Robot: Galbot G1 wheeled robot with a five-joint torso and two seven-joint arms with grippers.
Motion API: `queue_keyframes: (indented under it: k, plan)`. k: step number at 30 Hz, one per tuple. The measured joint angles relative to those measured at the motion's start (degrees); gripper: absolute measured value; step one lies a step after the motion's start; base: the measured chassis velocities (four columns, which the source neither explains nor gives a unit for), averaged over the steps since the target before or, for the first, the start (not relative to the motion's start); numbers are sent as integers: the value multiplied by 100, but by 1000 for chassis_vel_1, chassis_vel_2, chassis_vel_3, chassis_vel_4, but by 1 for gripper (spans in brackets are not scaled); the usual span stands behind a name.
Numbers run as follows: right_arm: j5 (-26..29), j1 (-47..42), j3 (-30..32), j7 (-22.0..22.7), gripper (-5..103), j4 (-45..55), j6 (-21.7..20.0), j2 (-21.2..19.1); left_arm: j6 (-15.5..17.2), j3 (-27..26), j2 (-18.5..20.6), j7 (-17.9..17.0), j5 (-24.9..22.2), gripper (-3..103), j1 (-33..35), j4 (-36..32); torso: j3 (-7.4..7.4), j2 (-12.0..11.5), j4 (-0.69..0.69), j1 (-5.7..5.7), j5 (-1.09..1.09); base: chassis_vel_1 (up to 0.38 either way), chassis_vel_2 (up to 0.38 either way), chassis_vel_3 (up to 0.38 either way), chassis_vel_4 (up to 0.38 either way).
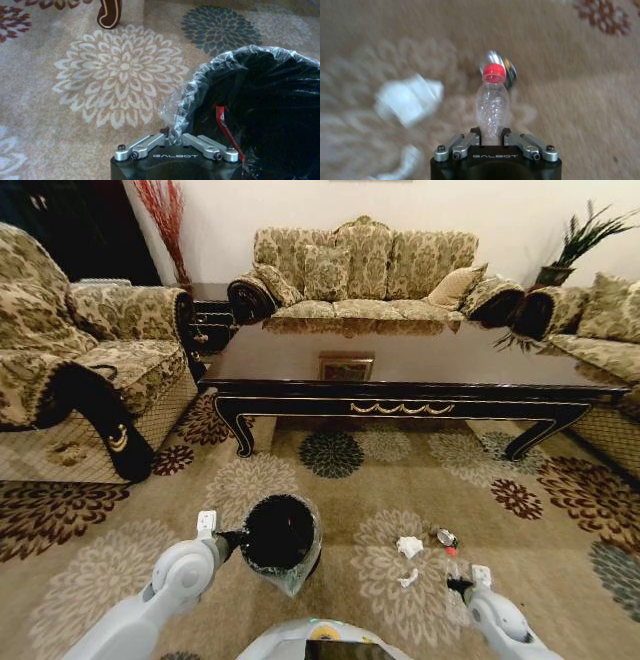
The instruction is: Move to the front of the table and pick up the trash from the floor, then place it into the trash bin.
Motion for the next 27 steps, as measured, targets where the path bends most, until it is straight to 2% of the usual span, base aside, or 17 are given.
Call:
queue_keyframes:
  k: [2, 5, 8, 9, 12, 14, 16, 17, 19, 22, 24, 26, 27]
  plan:
    - [245, -85, 98, 107, 20, 495, -57, -73, 0, 90, 6, -87, -129, 0, -133, -1, 0, 0, 6, 0, 1, 0, 0, 0, 0]
    - [304, -243, 244, 123, 20, 913, -61, -129, 0, 301, 15, -169, -291, 0, -400, 34, 0, 0, 8, 0, -1, 0, 0, 0, 0]
    - [312, -641, 566, 44, 20, 1580, 26, -221, 0, 918, 48, -310, -522, 0, -1073, 209, 0, 0, -2, 0, -1, 0, 0, 0, 0]
    - [357, -919, 768, 1, 20, 2070, 65, -295, 0, 1288, 59, -334, -535, 0, -1448, 353, 0, 0, -5, 0, -3, 0, 0, 0, 0]
    - [400, -1128, 932, -23, 20, 2511, 91, -360, 0, 1642, 68, -378, -567, 0, -1818, 494, 0, 0, -2, 0, -2, 0, 0, 0, 0]
    - [441, -1246, 1048, -14, 20, 3103, 136, -392, 0, 2117, 46, -540, -827, 0, -2374, 637, 0, 0, 2, 0, -2, 0, 0, 0, 0]
    - [445, -1250, 1052, -6, 20, 3214, 151, -393, -1, 2214, 33, -587, -897, 0, -2484, 659, 0, 0, 2, 0, -1, 0, 0, 0, 0]
    - [426, -1249, 1036, 10, 20, 3484, 283, -405, 0, 2496, -7, -714, -1086, 0, -2788, 702, 0, 0, 3, 0, 0, 0, 0, 0, 0]
    - [415, -1248, 1026, 7, 20, 3559, 333, -413, 0, 2607, -21, -759, -1153, 0, -2907, 718, 0, 0, 3, 0, 0, 0, 0, 0, 0]
    - [394, -1222, 971, -202, 20, 4087, 772, -527, -1, 3352, -164, -989, -1505, 0, -3619, 821, 0, 0, 2, 0, 1, 0, 0, 0, 0]
    - [395, -1212, 971, -238, 20, 4159, 829, -543, 0, 3468, -194, -1006, -1554, 0, -3726, 839, 0, 0, 1, 0, -1, 0, 0, 0, 0]
    - [431, -1170, 990, -387, 20, 4533, 1056, -629, 0, 3969, -328, -1052, -1626, 0, -4143, 982, 0, 0, 1, 0, 2, 0, 0, 0, 0]
    - [431, -1170, 990, -387, 20, 4533, 1056, -629, 0, 3969, -328, -1052, -1626, 0, -4143, 982, 0, 0, 1, 0, 2, 0, 0, 0, 0]
